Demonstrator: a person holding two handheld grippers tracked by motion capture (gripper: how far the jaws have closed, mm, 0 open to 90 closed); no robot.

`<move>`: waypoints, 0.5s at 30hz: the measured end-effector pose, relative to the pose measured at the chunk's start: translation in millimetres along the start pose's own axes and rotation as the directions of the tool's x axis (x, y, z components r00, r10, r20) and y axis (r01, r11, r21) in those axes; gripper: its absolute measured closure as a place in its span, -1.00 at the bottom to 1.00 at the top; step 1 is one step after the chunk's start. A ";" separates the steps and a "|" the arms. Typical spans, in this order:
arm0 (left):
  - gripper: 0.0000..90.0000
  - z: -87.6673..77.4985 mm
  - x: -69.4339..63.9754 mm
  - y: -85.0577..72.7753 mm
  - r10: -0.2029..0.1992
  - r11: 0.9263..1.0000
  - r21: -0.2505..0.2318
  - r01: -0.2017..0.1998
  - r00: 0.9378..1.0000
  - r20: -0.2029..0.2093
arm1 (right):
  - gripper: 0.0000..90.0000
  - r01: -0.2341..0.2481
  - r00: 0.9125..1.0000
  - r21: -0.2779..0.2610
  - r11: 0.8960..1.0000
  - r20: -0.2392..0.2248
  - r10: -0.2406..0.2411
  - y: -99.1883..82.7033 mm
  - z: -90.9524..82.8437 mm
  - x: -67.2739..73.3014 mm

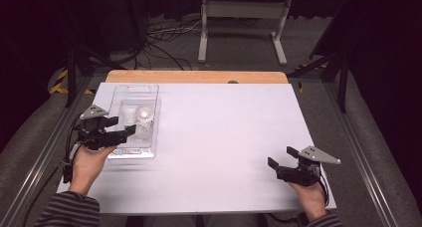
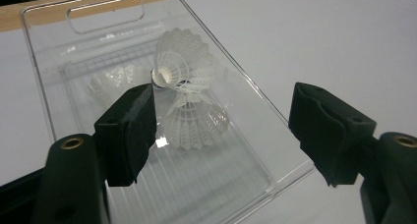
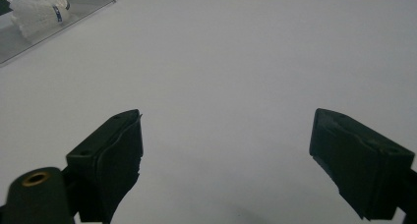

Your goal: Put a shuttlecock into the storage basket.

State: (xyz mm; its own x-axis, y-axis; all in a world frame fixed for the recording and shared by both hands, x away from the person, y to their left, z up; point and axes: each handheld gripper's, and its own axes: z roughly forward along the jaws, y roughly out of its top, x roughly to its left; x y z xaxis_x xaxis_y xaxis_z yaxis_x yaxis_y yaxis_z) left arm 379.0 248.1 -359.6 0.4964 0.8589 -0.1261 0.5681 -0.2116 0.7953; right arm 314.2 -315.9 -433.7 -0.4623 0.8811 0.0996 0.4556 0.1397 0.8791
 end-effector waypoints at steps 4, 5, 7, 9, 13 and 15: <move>-0.39 -1.7 -0.4 -1.5 0.000 1.000 -0.004 0.000 1.000 0.003 | -0.70 0.000 1.000 0.001 1.000 -0.002 0.000 0.0 0.1 -0.1; -0.40 -2.0 -0.3 -1.9 0.000 1.000 -0.008 0.000 1.000 0.001 | -0.70 0.000 1.000 0.001 1.000 -0.002 0.000 -0.1 0.1 -0.1; -0.40 -2.7 -0.6 -2.6 -0.003 1.000 -0.007 0.003 1.000 0.005 | -0.70 0.000 1.000 0.001 1.000 -0.002 0.000 -0.1 0.1 -0.1; -0.40 -3.7 -0.6 -3.3 -0.001 1.000 -0.006 0.001 1.000 0.006 | -0.70 -0.001 1.000 -0.001 1.000 -0.002 0.001 -0.1 0.1 -0.1; -0.40 -5.6 -1.0 -4.7 0.004 1.000 -0.014 -0.004 1.000 0.001 | -0.70 0.000 1.000 0.001 1.000 -0.003 0.000 -0.1 0.2 -0.2; -0.40 -6.7 -1.2 -5.2 0.004 1.000 -0.014 -0.004 1.000 0.003 | -0.70 0.000 1.000 0.001 1.000 -0.003 0.000 -0.1 0.1 -0.1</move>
State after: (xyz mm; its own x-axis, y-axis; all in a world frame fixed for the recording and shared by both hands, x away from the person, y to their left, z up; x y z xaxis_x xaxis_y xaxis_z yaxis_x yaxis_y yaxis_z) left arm 371.0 251.3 -359.6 0.5007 0.8566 -0.1245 0.5570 -0.2087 0.8039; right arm 314.3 -316.0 -433.9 -0.4645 0.8798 0.1012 0.4568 0.1402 0.8784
